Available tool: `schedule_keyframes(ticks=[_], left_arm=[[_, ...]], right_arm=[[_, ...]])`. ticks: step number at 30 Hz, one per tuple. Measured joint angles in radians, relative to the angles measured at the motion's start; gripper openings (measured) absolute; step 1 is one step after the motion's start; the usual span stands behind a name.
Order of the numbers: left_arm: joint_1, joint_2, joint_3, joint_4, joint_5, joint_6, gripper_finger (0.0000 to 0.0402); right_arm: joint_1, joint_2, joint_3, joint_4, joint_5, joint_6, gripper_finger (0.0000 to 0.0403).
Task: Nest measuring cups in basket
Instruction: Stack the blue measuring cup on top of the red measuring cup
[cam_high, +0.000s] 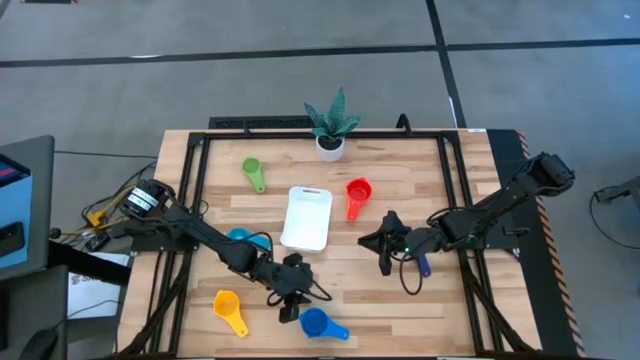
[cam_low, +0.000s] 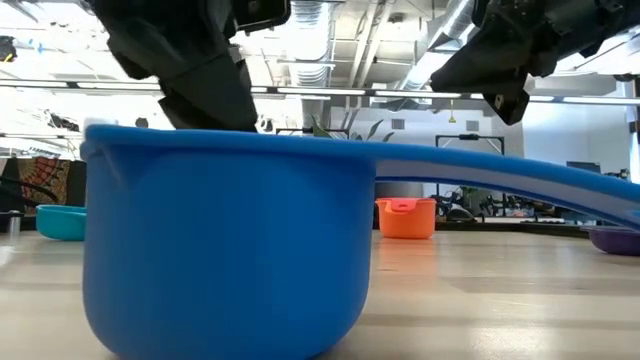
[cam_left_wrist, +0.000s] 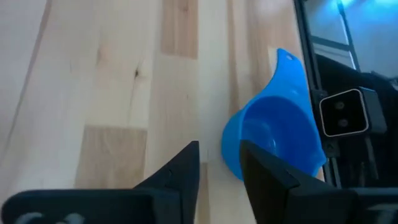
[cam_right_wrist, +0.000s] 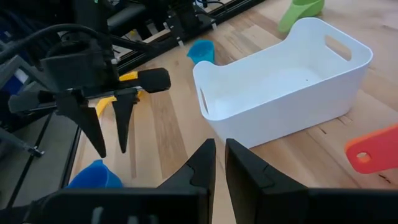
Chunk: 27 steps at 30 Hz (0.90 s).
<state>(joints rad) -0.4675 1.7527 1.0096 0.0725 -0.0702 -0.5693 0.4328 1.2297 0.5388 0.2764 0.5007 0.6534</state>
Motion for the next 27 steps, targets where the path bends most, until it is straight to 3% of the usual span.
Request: schedule_keyframes(ticks=[8, 12, 21, 27], left_arm=[[-0.046, 0.000, 0.000, 0.026, -0.032, -0.014, 0.0199], [-0.050, 0.031, 0.000, 0.007, -0.049, -0.024, 0.0214], [-0.038, 0.103, 0.015, 0.020, -0.003, -0.063, 0.0185], [-0.024, 0.102, 0.018, 0.008, 0.029, -0.031, 0.0116]], right_arm=[[0.000, 0.000, 0.000, -0.006, -0.012, -0.021, 0.0062], [-0.001, 0.000, 0.000, -0.006, -0.013, -0.035, 0.0062], [0.000, 0.000, 0.000, -0.023, -0.013, -0.060, 0.0062], [-0.002, 0.000, 0.000, -0.037, -0.013, -0.078, 0.0062]])
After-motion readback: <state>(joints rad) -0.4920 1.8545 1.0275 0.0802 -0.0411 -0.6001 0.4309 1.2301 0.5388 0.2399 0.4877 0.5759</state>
